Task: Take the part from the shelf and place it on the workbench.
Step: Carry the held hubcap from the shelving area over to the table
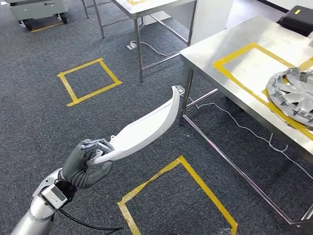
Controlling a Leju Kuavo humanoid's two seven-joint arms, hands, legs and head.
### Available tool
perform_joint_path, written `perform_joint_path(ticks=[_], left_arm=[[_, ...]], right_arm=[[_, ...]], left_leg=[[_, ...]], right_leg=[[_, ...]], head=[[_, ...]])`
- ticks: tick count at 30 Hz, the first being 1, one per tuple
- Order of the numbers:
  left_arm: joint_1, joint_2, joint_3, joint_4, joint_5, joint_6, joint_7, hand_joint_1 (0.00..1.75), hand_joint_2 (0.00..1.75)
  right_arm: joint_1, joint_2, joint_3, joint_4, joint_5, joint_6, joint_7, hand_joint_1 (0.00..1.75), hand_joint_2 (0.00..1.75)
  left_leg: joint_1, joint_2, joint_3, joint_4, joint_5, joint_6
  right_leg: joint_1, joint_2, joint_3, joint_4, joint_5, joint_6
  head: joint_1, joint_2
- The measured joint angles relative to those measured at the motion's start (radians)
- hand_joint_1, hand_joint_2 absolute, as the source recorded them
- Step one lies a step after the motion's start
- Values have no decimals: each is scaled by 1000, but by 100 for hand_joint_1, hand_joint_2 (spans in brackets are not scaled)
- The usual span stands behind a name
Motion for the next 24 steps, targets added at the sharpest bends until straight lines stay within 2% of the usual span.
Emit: perform_joint_path(ticks=[2, 3, 4, 6, 7, 9, 10, 11, 12, 13, 14, 15, 16, 17, 19, 20, 21, 22, 23, 24], left_arm=[[0, 0, 0, 0, 0, -3, 0, 175, 175], [0, 1, 0, 0, 0, -7, -1, 175, 175], [-1, 2, 0, 0, 0, -12, -1, 175, 175], [-3, 3, -1, 0, 0, -21, -3, 175, 175], [-5, 3, -2, 0, 0, -24, -4, 175, 175], [-8, 7, -2, -1, 5, -32, -7, 175, 175], [-9, 9, -3, -1, 12, -36, -7, 175, 175], [-9, 10, -3, 0, 22, -39, -2, 175, 175], [-10, 10, -2, 2, 38, -39, 15, 175, 175], [-10, 9, 2, 4, 62, -37, 44, 175, 175], [-10, 8, 7, 8, 92, -33, 77, 175, 175], [-10, 6, 16, 13, 126, -30, 106, 175, 175], [-10, 5, 29, 18, 159, -26, 123, 175, 175], [-10, 4, 42, 22, 182, -22, 127, 175, 175], [-8, 0, 71, 26, 196, -8, 119, 175, 175], [-6, -4, 83, 27, 189, 0, 112, 175, 175], [-5, -8, 91, 27, 181, 7, 107, 175, 175], [-5, -13, 96, 27, 173, 14, 103, 175, 175], [-6, -18, 100, 27, 168, 18, 100, 175, 175], [-6, -24, 102, 26, 164, 21, 98, 175, 175]], right_arm=[[-1, 0, 0, 0, 1, -3, 2, 0, 0], [-3, 0, 0, 0, 2, -4, 5, 0, 0], [-5, 0, 0, 0, 4, -5, 9, 0, 0], [-5, 0, 0, 0, 8, -4, 15, 0, 0], [-3, 0, 0, 0, 10, -4, 18, 0, 0], [-2, -1, 0, 0, 14, 2, 20, 0, 0], [-3, -1, 0, 0, 15, 8, 20, 0, 0], [-5, -1, -1, 0, 16, 14, 21, 0, 0], [-6, -1, -1, 0, 18, 19, 21, 0, 0], [-6, -1, -1, 0, 19, 21, 21, 0, 0], [-5, -1, -1, 0, 22, 21, 21, 0, 0], [-4, -1, -1, 0, 28, 18, 22, 0, 0], [-3, -1, -1, 0, 37, 11, 23, 0, 0], [-3, -2, 0, 0, 51, -3, 22, 0, 0], [-3, -2, 8, 0, 84, -46, 11, 0, 0], [-2, -3, 12, 0, 96, -67, 2, 0, 0], [2, -4, 16, 0, 102, -82, -8, 0, 0], [6, -5, 17, 0, 102, -89, -15, 0, 0], [9, -6, 18, 0, 103, -93, -20, 0, 0], [10, -7, 18, 0, 103, -94, -22, 0, 0]], left_leg=[[-4, 23, 7, 1, -6, -7], [-6, 34, 9, 2, -9, -11], [-9, 44, 12, 3, -11, -16], [-10, 64, 15, 1, -13, -26], [-8, 62, 16, 3, -17, -32], [-3, 18, -3, 47, -49, -43], [-2, -14, -28, 100, -77, -47], [-1, -35, -63, 167, -107, -50], [0, -45, -97, 230, -130, -52], [0, -49, -121, 270, -135, -53], [2, -51, -128, 275, -121, -54], [4, -54, -117, 243, -91, -54], [8, -69, -91, 186, -53, -56], [14, -99, -62, 119, -22, -57], [24, -150, -21, 28, 2, -55], [25, -159, -15, 13, 0, -49], [24, -148, -14, 10, -1, -41], [23, -135, -14, 8, 2, -33], [23, -122, -13, 6, 4, -25], [24, -107, -12, 3, 6, -17]], right_leg=[[5, -43, 82, -136, 52, -7], [9, -61, 110, -182, 66, -13], [12, -72, 122, -206, 71, -19], [15, -51, 118, -211, 73, -33], [13, -39, 117, -214, 75, -38], [7, -14, 119, -220, 80, -48], [4, -2, 119, -221, 82, -51], [2, 11, 118, -221, 83, -54], [1, 26, 118, -221, 84, -55], [0, 42, 118, -221, 84, -55], [-1, 57, 118, -221, 85, -55], [-3, 74, 118, -221, 86, -53], [-5, 90, 117, -220, 87, -50], [-4, 106, 115, -218, 88, -44], [-5, 135, 105, -215, 91, -31], [-6, 148, 100, -216, 94, -23], [-9, 160, 94, -220, 98, -16], [-10, 158, 90, -221, 100, -9], [-9, 135, 83, -213, 94, -5], [-7, 101, 68, -186, 76, -1]], head=[[0, 0], [-1, 0], [-2, 0], [-4, 0], [-4, 0], [-8, 0], [-10, 0], [-12, 0], [-12, 0], [-13, 0], [-12, 0], [-12, 0], [-12, 0], [-13, 0], [-13, 0], [-14, 0], [-14, 0], [-14, 0], [-11, 0], [-6, 0]])
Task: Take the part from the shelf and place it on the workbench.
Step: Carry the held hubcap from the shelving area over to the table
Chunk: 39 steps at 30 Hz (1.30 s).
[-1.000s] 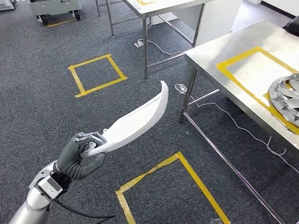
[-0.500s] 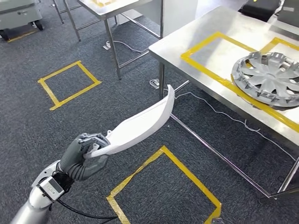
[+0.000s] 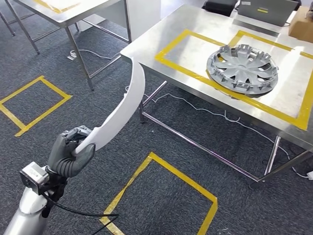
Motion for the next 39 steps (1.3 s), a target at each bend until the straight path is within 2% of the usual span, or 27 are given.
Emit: perform_joint_path(ticks=[2, 4, 5, 6, 7, 9, 10, 11, 13, 14, 16, 17, 19, 20, 21, 23, 24, 26, 28, 30, 32, 34, 35, 36, 37, 38, 39], left_arm=[[2, -8, 4, -1, -5, 1, -1, 175, 175], [3, -11, 7, -1, -6, 2, -1, 175, 175], [4, -13, 8, -1, -6, 2, -1, 175, 175], [3, -15, 8, -1, -7, 2, -1, 175, 175], [3, -17, 8, -1, -8, 2, -1, 175, 175], [2, -18, 9, -1, -9, 2, -1, 175, 175], [1, -18, 9, -1, -9, 2, -1, 175, 175], [0, -18, 9, -1, -9, 2, -1, 175, 175], [-3, -19, 8, -2, -9, 2, -1, 175, 175], [-5, -20, 8, -2, -9, 2, -1, 175, 175], [-8, -20, 8, -3, -9, 2, -2, 175, 175], [-7, -19, 10, -4, -9, 2, -2, 175, 175], [-3, -18, 12, -3, -9, 2, -3, 175, 175], [-3, -17, 12, -4, -7, 1, -4, 175, 175], [-3, -17, 13, -4, -5, -3, -7, 175, 175], [-4, -16, 13, -4, 0, -14, -17, 175, 175], [-6, -15, 13, -4, -1, -19, -23, 175, 175], [-9, -15, 11, -5, -11, -24, -34, 175, 175], [-10, -14, 10, -6, -20, -23, -39, 175, 175], [-9, -13, 10, -7, -24, -23, -41, 175, 175], [-8, -11, 10, -8, -24, -23, -41, 175, 175], [-7, -11, 10, -9, -24, -23, -41, 175, 175], [-7, -10, 10, -9, -24, -23, -41, 175, 175], [-6, -10, 10, -9, -24, -23, -41, 175, 175], [-6, -10, 10, -9, -24, -23, -41, 175, 175], [-5, -10, 10, -9, -24, -22, -41, 175, 175], [-4, -10, 10, -9, -23, -21, -41, 175, 175]], right_arm=[[-5, 0, 1, 0, 0, 0, -2, 0, 0], [-9, 0, 3, 0, 0, 1, -2, 0, 0], [-9, 0, 4, 0, 0, 2, -2, 0, 0], [-8, 0, 5, 0, 0, 3, -1, 0, 0], [-7, 0, 5, 0, 1, 4, 3, 0, 0], [-9, 0, 6, 0, 3, 6, 13, 0, 0], [-11, 0, 7, 0, 4, 6, 19, 0, 0], [-12, 0, 7, 0, 5, 6, 23, 0, 0], [-12, 1, 8, 0, 5, 6, 26, 0, 0], [-11, 2, 8, 0, 5, 6, 27, 0, 0], [-12, 2, 8, 0, 6, 6, 29, 0, 0], [-14, 3, 8, 0, 6, 4, 29, 0, 0], [-17, 3, 8, 0, 10, -6, 34, 0, 0], [-16, 3, 8, 0, 12, -12, 38, 0, 0], [-14, 3, 8, 0, 12, -16, 45, 0, 0], [-12, 5, 8, 0, 9, -18, 61, 0, 0], [-12, 5, 8, 0, 8, -19, 70, 0, 0], [-13, 5, 8, 0, 8, -26, 82, 0, 0], [-11, 5, 7, 0, 9, -35, 84, 0, 0], [-9, 5, 6, 0, 11, -40, 83, 0, 0], [-9, 7, 6, 0, 14, -41, 81, 0, 0], [-7, 9, 6, 0, 16, -41, 79, 0, 0], [-4, 9, 6, 0, 17, -41, 78, 0, 0], [-1, 9, 6, 0, 17, -41, 78, 0, 0], [0, 9, 6, 0, 18, -41, 78, 0, 0], [2, 10, 6, 0, 18, -41, 78, 0, 0], [4, 10, 6, 1, 18, -41, 78, 0, 0]], left_leg=[[-5, 29, 1, -1, -1, 8], [-11, 62, 2, -1, -3, 12], [-13, 77, 3, -1, -5, 13], [-15, 92, 6, -1, -7, 13], [-16, 105, 9, 0, -9, 12], [-21, 128, 17, 1, -17, 4], [-24, 137, 20, 1, -19, -1], [-27, 147, 22, 2, -21, -6], [-27, 165, 25, 0, -24, -15], [-25, 159, 26, 4, -30, -21], [-21, 116, 2, 64, -70, -30], [-20, 88, -26, 123, -99, -33], [-19, 64, -92, 242, -142, -37], [-19, 60, -111, 268, -140, -37], [-19, 58, -114, 258, -118, -37], [-17, 55, -73, 153, -46, -35], [-16, 52, -44, 86, -22, -33], [-15, 48, -9, 4, -14, -23], [-15, 48, 4, -14, -21, -9], [-15, 50, 24, -19, -22, 6], [-15, 53, 46, -19, -31, 15], [-16, 55, 66, -19, -49, 17], [-16, 55, 79, -19, -60, 16], [-15, 55, 94, -19, -72, 15], [-14, 55, 111, -19, -86, 13], [-14, 55, 128, -20, -102, 9], [-15, 56, 146, -18, -119, 4]], right_leg=[[4, -73, -53, 115, -65, 4], [4, -93, -104, 229, -111, 6], [4, -95, -107, 242, -109, 5], [5, -99, -89, 216, -90, 3], [7, -109, -54, 157, -60, 0], [14, -153, 21, 29, -16, -10], [18, -166, 41, -8, -6, -16], [21, -170, 48, -23, -5, -22], [21, -145, 45, -25, -1, -33], [19, -133, 46, -28, 1, -38], [12, -109, 50, -35, 6, -47], [10, -99, 50, -36, 7, -50], [8, -78, 49, -35, 8, -53], [8, -70, 49, -35, 7, -53], [7, -62, 50, -35, 7, -53], [5, -49, 53, -35, 4, -48], [6, -44, 51, -32, -2, -43], [9, -39, 52, -35, -17, -31], [9, -41, 63, -38, -18, -21], [8, -59, 64, -12, -23, -13], [9, -82, 12, 85, -60, -7], [9, -91, -74, 214, -107, -5], [9, -92, -106, 247, -122, -4], [8, -93, -122, 244, -126, -5], [8, -94, -122, 208, -114, -6], [7, -98, -111, 148, -78, -8], [8, -106, -100, 84, -18, -10]], head=[[8, 0], [9, 0], [9, 0], [9, 0], [9, 0], [8, 0], [7, 0], [6, 0], [6, 0], [5, 0], [2, 0], [-1, 0], [-4, 0], [-5, 0], [-5, 0], [-5, 0], [-6, 0], [-8, 0], [-5, 0], [-1, 0], [3, 0], [4, 0], [5, 0], [5, 0], [5, 0], [6, 0], [7, 0]])
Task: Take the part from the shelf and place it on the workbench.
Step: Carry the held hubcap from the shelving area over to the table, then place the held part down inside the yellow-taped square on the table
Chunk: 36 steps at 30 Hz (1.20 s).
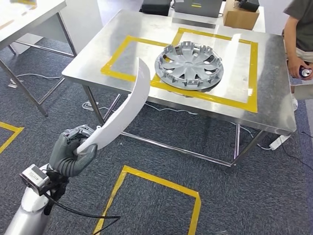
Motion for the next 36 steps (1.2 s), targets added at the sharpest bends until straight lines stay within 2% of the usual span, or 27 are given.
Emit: perform_joint_path(ticks=[2, 3, 6, 9, 10, 11, 12, 13, 15, 16, 17, 18, 19, 20, 21, 22, 24, 25, 26, 28, 29, 30, 31, 33, 34, 35, 36], left_arm=[[4, 0, 1, 0, 1, 5, 0, 175, 175], [5, 0, 1, -1, 2, 7, 1, 175, 175], [1, 0, 2, -2, 1, 10, 1, 175, 175], [-1, 0, 3, -2, 2, 10, 1, 175, 175], [-2, 0, 3, -2, 2, 11, 1, 175, 175], [-4, -1, 3, -2, 2, 11, 1, 175, 175], [-4, -1, 3, -2, 2, 11, 1, 175, 175], [-4, -2, 4, -1, 2, 11, 1, 175, 175], [-2, -2, 6, 0, -1, 14, -2, 175, 175], [-2, -2, 6, 0, -2, 16, -6, 175, 175], [-2, -2, 6, 0, 0, 17, -9, 175, 175], [-1, -2, 7, 1, 4, 15, -12, 175, 175], [0, -1, 7, 1, 11, 11, -13, 175, 175], [2, -1, 7, 2, 16, 7, -13, 175, 175], [2, -1, 7, 2, 18, 3, -12, 175, 175], [1, 0, 7, 2, 19, 1, -12, 175, 175], [-7, -2, 7, 1, 19, 0, -13, 175, 175], [-9, -2, 7, 1, 19, -1, -13, 175, 175], [-10, -3, 7, 1, 19, -1, -13, 175, 175], [-9, -5, 7, 1, 20, 0, -13, 175, 175], [-8, -6, 7, 2, 20, 0, -13, 175, 175], [-7, -7, 7, 3, 20, 1, -13, 175, 175], [-6, -8, 7, 4, 20, 2, -13, 175, 175], [-7, -8, 7, 4, 19, 4, -13, 175, 175], [-9, -8, 8, 4, 16, 5, -13, 175, 175], [-10, -8, 8, 4, 7, 8, -12, 175, 175], [-12, -6, 8, 4, -10, 14, -11, 175, 175]], right_arm=[[1, 2, 0, 2, 0, 1, 3, 0, 0], [0, 2, 0, 3, 0, 1, 4, 0, 0], [-6, 2, 0, 3, 1, 2, 4, 0, 0], [-9, 2, 0, 3, 1, 2, 3, 0, 0], [-9, 2, 0, 3, 2, 3, 3, 0, 0], [-10, 2, 0, 3, 2, 3, 2, 0, 0], [-8, 2, 0, 3, 2, 4, 0, 0, 0], [-4, 3, -1, 3, 3, 4, -2, 0, 0], [4, 6, -1, 3, 5, 5, -6, 0, 0], [6, 7, -1, 3, 6, 5, -7, 0, 0], [7, 9, -1, 3, 6, 5, -7, 0, 0], [7, 10, -1, 5, 6, 5, -7, 0, 0], [8, 12, -1, 6, 6, 4, -6, 0, 0], [9, 14, -1, 7, 6, 3, -4, 0, 0], [9, 15, -2, 9, 6, 3, -2, 0, 0], [8, 15, -2, 9, 7, 2, 0, 0, 0], [2, 14, -2, 8, 7, 2, 2, 0, 0], [-3, 14, -2, 8, 7, 1, 2, 0, 0], [-6, 14, -2, 8, 7, 1, 2, 0, 0], [-10, 13, -2, 8, 8, 1, 2, 0, 0], [-9, 13, -2, 8, 8, 1, 2, 0, 0], [-9, 13, -2, 8, 9, 1, 2, 0, 0], [-8, 13, -2, 8, 9, 1, 2, 0, 0], [-10, 13, -2, 8, 11, 1, 3, 0, 0], [-11, 13, -2, 8, 12, 1, 4, 0, 0], [-12, 13, -2, 8, 14, 1, 5, 0, 0], [-13, 14, -2, 9, 16, 1, 6, 0, 0]], left_leg=[[-2, 1, 32, -12, -31, -13], [-1, 1, 49, -19, -37, -20], [2, 1, 66, -12, -16, -34], [2, 0, 55, 8, -3, -36], [2, 0, 42, 30, 8, -38], [2, 0, 19, 67, 27, -41], [3, -1, -46, 142, 15, -46], [3, -1, -115, 208, -17, -50], [0, -1, -241, 282, -122, -50], [-3, -1, -259, 252, -137, -43], [-9, -1, -273, 206, -108, -34], [-16, -3, -286, 146, -19, -22], [-24, -6, -294, 78, 97, -10], [-29, -11, -302, 32, 198, -2], [-32, -15, -306, 6, 269, 4], [-33, -18, -306, -2, 287, 7], [-28, -18, -302, 7, 270, 16], [-25, -17, -298, 5, 262, 22], [-22, -16, -293, 4, 254, 26], [-22, -16, -283, 4, 239, 30], [-22, -16, -275, 4, 232, 30], [-22, -16, -267, 5, 226, 30], [-22, -17, -258, 5, 220, 29], [-21, -17, -243, 7, 212, 24], [-22, -17, -240, 7, 210, 21], [-22, -17, -238, 8, 210, 16], [-23, -17, -237, 8, 212, 11]], right_leg=[[5, -13, 22, -75, 86, -10], [8, -14, 31, -85, 97, -17], [9, -5, 52, -88, 70, -32], [7, -3, 59, -90, 66, -35], [6, -1, 64, -92, 64, -37], [4, 1, 72, -94, 60, -40], [1, 5, 98, -103, 42, -44], [0, 11, 131, -112, 22, -47], [-1, 25, 209, -132, -21, -50], [-1, 31, 236, -139, -33, -50], [-1, 36, 261, -144, -45, -48], [0, 42, 281, -147, -59, -45], [2, 47, 293, -145, -75, -39], [4, 52, 298, -143, -92, -33], [6, 55, 301, -141, -108, -28], [8, 57, 305, -142, -122, -22], [10, 50, 315, -142, -146, -15], [11, 41, 309, -121, -166, -10], [11, 32, 291, -79, -194, -6], [11, 19, 227, 46, -256, -2], [11, 17, 199, 96, -267, -2], [11, 17, 184, 114, -254, -1], [10, 16, 184, 95, -217, 0], [9, 14, 219, -23, -121, 4], [10, 13, 240, -78, -91, 4], [11, 12, 254, -115, -76, 2], [13, 12, 259, -131, -76, -1]], head=[[-1, 0], [0, 0], [1, 0], [1, 0], [1, 0], [0, 0], [-2, 0], [-3, 0], [-6, 0], [-7, 0], [-8, 0], [-8, 0], [-11, 0], [-11, 0], [-11, 0], [-12, 0], [-10, 0], [-8, 0], [-7, 0], [-6, 0], [-5, 0], [-5, 0], [-5, 0], [-5, 0], [-5, 0], [-5, 0], [-6, 0]])
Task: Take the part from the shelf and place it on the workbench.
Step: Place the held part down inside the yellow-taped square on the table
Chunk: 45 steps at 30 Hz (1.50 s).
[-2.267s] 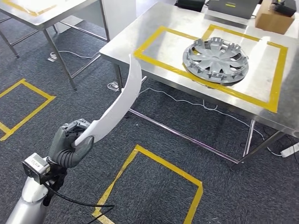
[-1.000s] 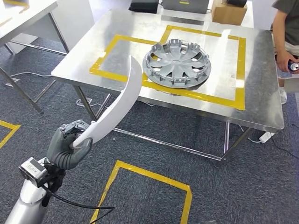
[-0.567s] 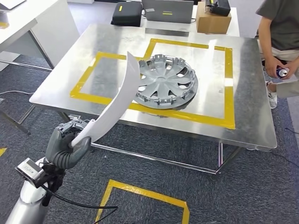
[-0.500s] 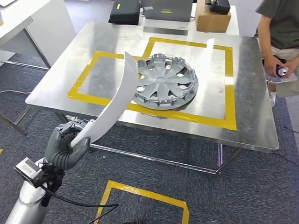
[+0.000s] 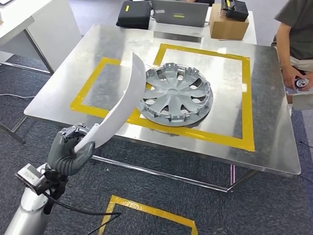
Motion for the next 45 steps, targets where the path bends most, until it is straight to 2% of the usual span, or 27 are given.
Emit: perform_joint_path(ticks=[2, 4, 5, 7, 8, 9, 10, 11, 13, 14, 15, 16, 19, 20, 25, 29, 35, 45], left_arm=[[-5, 7, -1, 0, -72, 25, 10, 175, 175], [-25, 27, -8, 6, -180, 54, 37, 175, 175], [-43, 43, -16, 16, -238, 64, 56, 175, 175], [-92, 78, -37, 56, -346, 75, 94, 175, 175], [-119, 94, -49, 84, -387, 78, 106, 175, 175], [-145, 107, -61, 111, -420, 80, 115, 175, 175], [-173, 118, -73, 138, -449, 83, 125, 175, 175], [-205, 128, -88, 164, -479, 87, 136, 175, 175], [-288, 144, -127, 220, -574, 109, 170, 175, 175], [-336, 152, -153, 253, -639, 124, 191, 175, 175], [-388, 161, -184, 289, -705, 137, 211, 175, 175], [-438, 169, -216, 327, -757, 140, 225, 175, 175], [-570, 185, -305, 447, -827, 109, 243, 175, 175], [-607, 188, -329, 486, -838, 99, 247, 175, 175], [-759, 188, -433, 665, -871, 77, 271, 175, 175], [-850, 172, -495, 781, -878, 61, 282, 175, 175], [-942, 127, -571, 927, -857, -10, 311, 175, 175], [-1006, 56, -612, 1049, -814, -11, 316, 175, 175]], right_arm=[[-1, 0, 0, 0, 6, 0, 2, 0, 0], [-2, 0, 0, 0, 14, 0, 2, 0, 0], [-3, 0, 1, 0, 20, 0, 2, 0, 0], [-5, -1, 2, 0, 32, 0, 1, 0, 0], [-6, -1, 2, 0, 37, 1, 1, 0, 0], [-7, -1, 3, 0, 42, 2, 1, 0, 0], [-8, -1, 4, 0, 47, 3, 2, 0, 0], [-9, -1, 4, 0, 53, 4, 4, 0, 0], [-13, -1, 8, 0, 65, 6, 7, 0, 0], [-17, 0, 10, 0, 70, 7, 8, 0, 0], [-22, 0, 11, 0, 75, 9, 8, 0, 0], [-26, 1, 13, 0, 77, 12, 8, 0, 0], [-31, 2, 17, 0, 80, 17, 9, 0, 0], [-31, 2, 19, 0, 80, 18, 10, 0, 0], [-28, 5, 23, 0, 90, 21, 30, 0, 0], [-24, 7, 28, 0, 97, 22, 41, 0, 0], [-25, 13, 35, 0, 122, 28, 52, 0, 0], [-31, 27, 47, 0, 128, 39, 31, 0, 0]], left_leg=[[0, 0, 0, -1, 4, -10], [1, 0, -9, 19, -14, -22], [2, 1, -26, 58, -40, -28], [7, 2, -83, 190, -105, -38], [9, 2, -110, 252, -126, -41], [10, 2, -123, 285, -129, -43], [12, 2, -118, 280, -112, -44], [13, 2, -94, 236, -80, -44], [16, 1, -21, 105, -21, -44], [17, 0, 6, 57, -9, -42], [18, -2, 24, 25, -13, -39], [17, -3, 30, 14, -21, -36], [18, -4, 31, 2, -28, -31], [17, -4, 31, 2, -29, -30], [14, -4, 29, 2, -28, -20], [13, -4, 29, 3, -26, -16], [14, -4, 29, 2, -20, -14], [15, -3, 29, 2, -17, -17]], right_leg=[[0, 2, -1, -7, 2, -15], [-3, 2, 4, -14, 9, -33], [-5, 1, 7, -17, 13, -40], [-5, 0, 7, -18, 15, -45], [-5, 0, 7, -18, 15, -45], [-6, 0, 7, -18, 15, -45], [-6, 0, 9, -18, 15, -45], [-7, 1, 11, -17, 14, -44], [-6, 2, 13, -16, 8, -39], [-4, 2, 11, -15, 5, -35], [-2, 2, 8, -14, 2, -31], [1, 3, 4, -12, 0, -32], [3, 3, 3, -15, 2, -46], [3, 3, 4, -18, 3, -47], [1, 3, 7, -30, 11, -35], [-1, 3, 6, -32, 14, -18], [0, 3, 5, -29, 17, -12], [1, 3, 7, -22, 18, -12]], head=[[0, 0], [-3, 0], [-5, 0], [-9, 0], [-9, 0], [-9, 0], [-9, 0], [-9, 0], [-9, 0], [-8, 0], [-8, 0], [-7, 0], [-5, 0], [-4, 0], [-4, 0], [-4, 0], [-4, 0], [-4, 0]])
